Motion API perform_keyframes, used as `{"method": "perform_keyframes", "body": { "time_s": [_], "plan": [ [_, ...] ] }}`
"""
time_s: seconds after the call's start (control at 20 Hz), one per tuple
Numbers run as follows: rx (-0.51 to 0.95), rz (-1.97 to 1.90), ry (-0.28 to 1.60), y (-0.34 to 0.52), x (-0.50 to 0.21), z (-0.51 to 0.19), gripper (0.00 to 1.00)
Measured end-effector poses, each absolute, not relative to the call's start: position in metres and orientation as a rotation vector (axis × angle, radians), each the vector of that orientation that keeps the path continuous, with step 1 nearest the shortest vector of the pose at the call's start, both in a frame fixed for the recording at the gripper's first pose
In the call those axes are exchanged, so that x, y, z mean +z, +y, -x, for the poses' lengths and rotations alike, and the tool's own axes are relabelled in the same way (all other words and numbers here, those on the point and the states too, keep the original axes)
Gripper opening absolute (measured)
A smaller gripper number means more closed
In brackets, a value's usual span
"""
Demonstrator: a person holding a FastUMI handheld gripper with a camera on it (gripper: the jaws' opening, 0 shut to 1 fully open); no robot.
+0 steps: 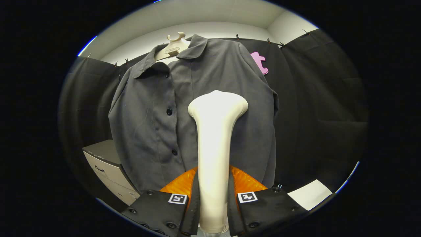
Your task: Iron the clothes twice with a garment steamer, once on the left side and once on the right side.
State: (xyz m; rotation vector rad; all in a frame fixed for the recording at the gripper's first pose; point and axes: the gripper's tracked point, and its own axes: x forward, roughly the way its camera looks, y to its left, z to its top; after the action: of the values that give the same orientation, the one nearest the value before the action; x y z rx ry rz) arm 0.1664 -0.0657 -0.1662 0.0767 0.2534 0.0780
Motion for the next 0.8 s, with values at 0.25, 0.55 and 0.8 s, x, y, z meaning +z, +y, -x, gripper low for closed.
{"method": "perform_keyframes", "body": {
  "time_s": [0.25,0.55,0.8],
  "plan": [
    [0.06,-0.103,0.291,-0.073,-0.202,-0.153,0.42],
    [0.048,-0.113,0.339,-0.083,-0.242,-0.137,0.42],
    [0.045,-0.117,0.386,-0.09,-0.276,-0.123,0.42]
  ]
}}
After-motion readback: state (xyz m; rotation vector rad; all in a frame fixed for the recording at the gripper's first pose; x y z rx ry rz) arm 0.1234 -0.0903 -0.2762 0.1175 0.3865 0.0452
